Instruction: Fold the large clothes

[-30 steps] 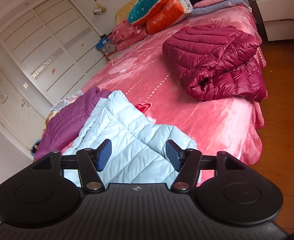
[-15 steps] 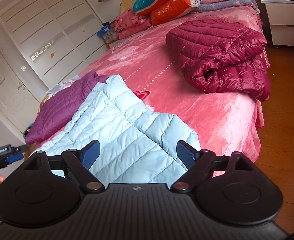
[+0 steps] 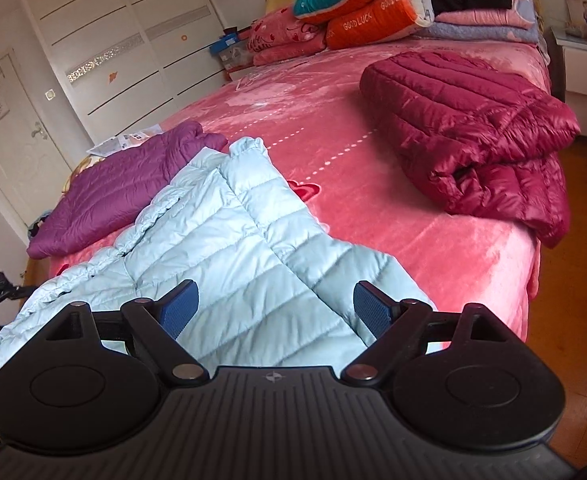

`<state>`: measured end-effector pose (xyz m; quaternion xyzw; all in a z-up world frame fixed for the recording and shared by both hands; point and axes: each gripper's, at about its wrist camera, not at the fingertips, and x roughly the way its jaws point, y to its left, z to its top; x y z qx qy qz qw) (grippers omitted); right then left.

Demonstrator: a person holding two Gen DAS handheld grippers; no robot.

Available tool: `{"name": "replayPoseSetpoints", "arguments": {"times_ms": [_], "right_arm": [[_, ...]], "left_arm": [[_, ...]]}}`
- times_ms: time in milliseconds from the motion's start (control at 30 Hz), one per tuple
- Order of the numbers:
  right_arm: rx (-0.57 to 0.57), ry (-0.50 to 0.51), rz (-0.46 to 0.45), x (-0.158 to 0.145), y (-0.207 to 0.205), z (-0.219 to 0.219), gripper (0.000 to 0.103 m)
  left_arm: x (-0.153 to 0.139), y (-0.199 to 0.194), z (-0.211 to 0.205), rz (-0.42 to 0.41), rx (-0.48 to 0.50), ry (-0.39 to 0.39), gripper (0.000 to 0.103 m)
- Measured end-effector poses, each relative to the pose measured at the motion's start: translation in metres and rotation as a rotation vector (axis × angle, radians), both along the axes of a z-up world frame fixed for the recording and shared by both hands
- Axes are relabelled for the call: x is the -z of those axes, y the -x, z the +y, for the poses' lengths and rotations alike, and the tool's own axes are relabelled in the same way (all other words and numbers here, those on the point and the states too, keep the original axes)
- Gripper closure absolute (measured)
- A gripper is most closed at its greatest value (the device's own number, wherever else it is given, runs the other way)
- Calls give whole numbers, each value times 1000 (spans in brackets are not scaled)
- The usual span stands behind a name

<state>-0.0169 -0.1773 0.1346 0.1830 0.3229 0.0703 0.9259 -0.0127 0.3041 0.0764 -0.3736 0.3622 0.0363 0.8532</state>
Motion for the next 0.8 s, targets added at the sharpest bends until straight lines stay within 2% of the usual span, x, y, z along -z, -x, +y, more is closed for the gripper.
{"name": "replayPoseSetpoints", "arguments": {"times_ms": [200,367,533,600,667,700,767,800], "right_arm": [[-18,26,11,4,-20,20,0],[-36,46,5,6,-35,30,0],[-15,54,-7,5,-56,33,0],[3,48,-12,5,-65,30,0],[15,46,-8,5,-74,27,0],[19,49,-4,5,-80,26,0],[27,61,2,4,-93,25,0],[30,71,6,3,-101,26,0]], "left_arm": [[17,-1,5,20,42,120,21],[35,-17,-7,51,92,185,6],[33,-41,-25,-3,122,167,6],[33,-52,-34,-21,136,143,12],[31,-66,-44,-37,144,97,33],[30,-72,-47,-50,147,79,40],[26,-84,-46,-97,153,58,66],[25,-90,-46,-127,150,47,70]]}}
